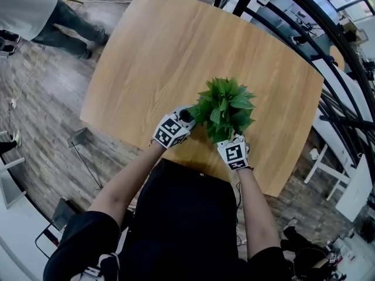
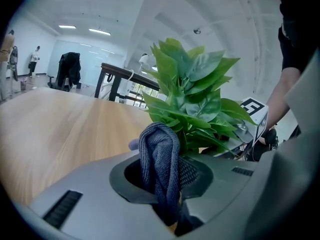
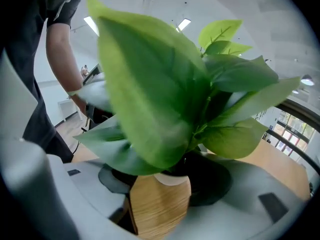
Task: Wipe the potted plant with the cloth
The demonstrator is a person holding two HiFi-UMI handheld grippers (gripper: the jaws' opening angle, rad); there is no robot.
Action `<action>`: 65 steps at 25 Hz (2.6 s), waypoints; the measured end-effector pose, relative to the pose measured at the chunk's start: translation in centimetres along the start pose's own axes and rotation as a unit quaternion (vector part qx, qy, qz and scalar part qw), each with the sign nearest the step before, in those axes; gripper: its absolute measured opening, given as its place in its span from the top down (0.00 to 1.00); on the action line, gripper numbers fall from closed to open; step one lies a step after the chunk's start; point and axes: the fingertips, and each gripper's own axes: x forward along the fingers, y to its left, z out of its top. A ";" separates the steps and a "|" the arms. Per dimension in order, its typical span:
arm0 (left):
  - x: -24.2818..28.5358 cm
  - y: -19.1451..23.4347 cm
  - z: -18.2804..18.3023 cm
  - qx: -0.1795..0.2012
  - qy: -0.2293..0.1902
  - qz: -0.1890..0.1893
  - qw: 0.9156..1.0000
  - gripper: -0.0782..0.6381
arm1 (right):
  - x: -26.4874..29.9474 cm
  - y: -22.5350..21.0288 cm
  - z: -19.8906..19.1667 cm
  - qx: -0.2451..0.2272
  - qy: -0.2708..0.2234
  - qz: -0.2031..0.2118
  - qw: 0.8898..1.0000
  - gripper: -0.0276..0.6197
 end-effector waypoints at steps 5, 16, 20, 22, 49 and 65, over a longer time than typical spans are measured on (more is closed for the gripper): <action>-0.9 -1.9 -1.0 -0.001 0.009 -0.019 1.000 0.77 | -1.5 1.8 -1.0 0.015 0.010 0.000 1.000 0.54; -3.7 -5.5 -4.0 -0.041 0.012 -0.046 0.998 0.77 | -4.5 6.7 -2.8 0.034 0.017 0.007 0.999 0.54; -4.2 -5.3 -5.0 -0.042 0.005 -0.036 0.998 0.77 | -5.2 6.8 -2.9 0.008 0.009 -0.007 1.000 0.54; -4.3 -4.9 -5.1 -0.035 0.006 -0.029 0.999 0.77 | -5.8 6.2 -3.0 0.007 0.006 -0.016 1.000 0.54; -3.5 -6.1 -6.1 0.009 0.048 -0.050 0.998 0.77 | -4.8 4.6 -4.4 -0.022 0.008 0.047 0.999 0.47; -4.7 -5.8 -7.1 -0.032 0.029 -0.038 0.998 0.77 | -6.0 6.9 -5.9 0.007 0.010 0.018 1.000 0.48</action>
